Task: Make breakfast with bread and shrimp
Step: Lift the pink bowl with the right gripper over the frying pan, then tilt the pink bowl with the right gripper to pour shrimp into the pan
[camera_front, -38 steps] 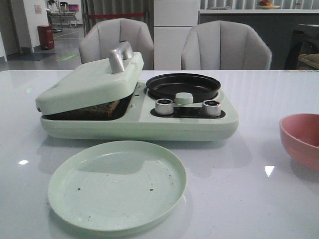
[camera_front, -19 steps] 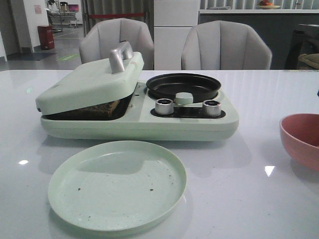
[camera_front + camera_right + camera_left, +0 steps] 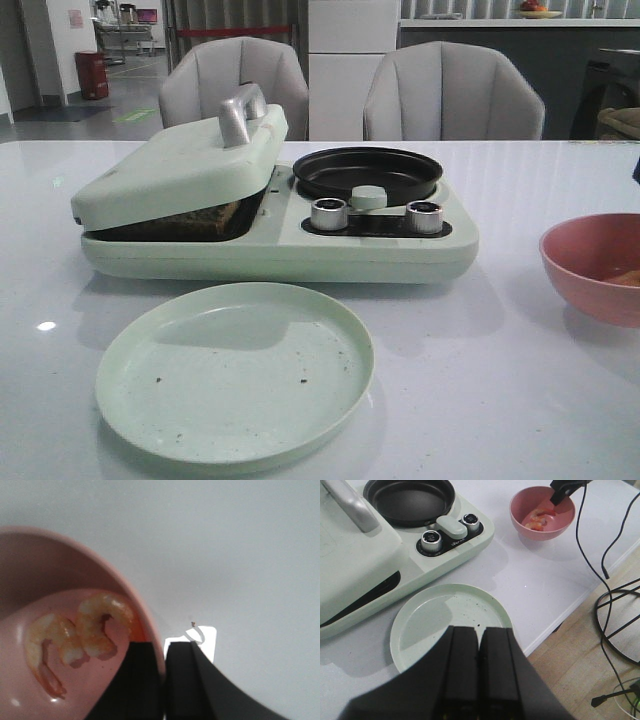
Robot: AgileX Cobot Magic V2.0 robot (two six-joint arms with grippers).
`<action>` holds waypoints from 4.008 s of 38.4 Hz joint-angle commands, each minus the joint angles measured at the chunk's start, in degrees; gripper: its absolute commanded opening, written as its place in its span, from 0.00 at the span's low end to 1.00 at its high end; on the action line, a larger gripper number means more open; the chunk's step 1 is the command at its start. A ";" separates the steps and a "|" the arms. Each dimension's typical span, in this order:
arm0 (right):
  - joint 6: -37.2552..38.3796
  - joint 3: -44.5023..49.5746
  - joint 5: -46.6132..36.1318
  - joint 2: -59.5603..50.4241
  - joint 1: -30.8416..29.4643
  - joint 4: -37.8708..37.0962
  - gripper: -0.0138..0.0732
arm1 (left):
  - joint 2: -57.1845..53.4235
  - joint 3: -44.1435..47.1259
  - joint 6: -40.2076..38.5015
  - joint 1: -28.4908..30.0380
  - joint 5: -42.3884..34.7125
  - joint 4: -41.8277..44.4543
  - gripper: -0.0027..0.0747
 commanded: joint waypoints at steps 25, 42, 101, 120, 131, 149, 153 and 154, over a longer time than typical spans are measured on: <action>24.37 -36.22 9.12 -0.99 31.32 -51.98 0.18 | -0.34 -1.49 -0.50 -0.51 -3.91 -1.66 0.16; 25.93 -50.61 16.98 14.30 40.03 -76.96 0.18 | -0.34 -1.49 -0.50 -0.51 -3.91 -1.66 0.16; 28.61 -51.39 26.85 21.65 46.10 -101.53 0.18 | -0.34 -1.49 -0.50 -0.51 -3.91 -1.66 0.16; 28.90 -51.39 28.58 21.04 45.38 -87.29 0.18 | -0.34 -1.49 -0.50 -0.51 -3.91 -1.66 0.16; 33.49 -51.49 30.22 18.55 46.65 -97.65 0.18 | -0.34 -1.49 -0.50 -0.51 -3.91 -1.66 0.16; 30.55 -50.75 31.20 21.19 47.70 -101.98 0.18 | 0.23 -1.49 -0.50 -0.51 -3.91 -1.66 0.16; 33.36 -50.64 30.40 20.81 47.70 -101.65 0.18 | 0.55 -1.49 -0.50 -0.51 -3.91 -1.66 0.16; 33.36 -50.54 29.76 21.19 47.62 -101.20 0.18 | 0.69 -1.49 -0.50 -0.51 -3.91 -1.66 0.16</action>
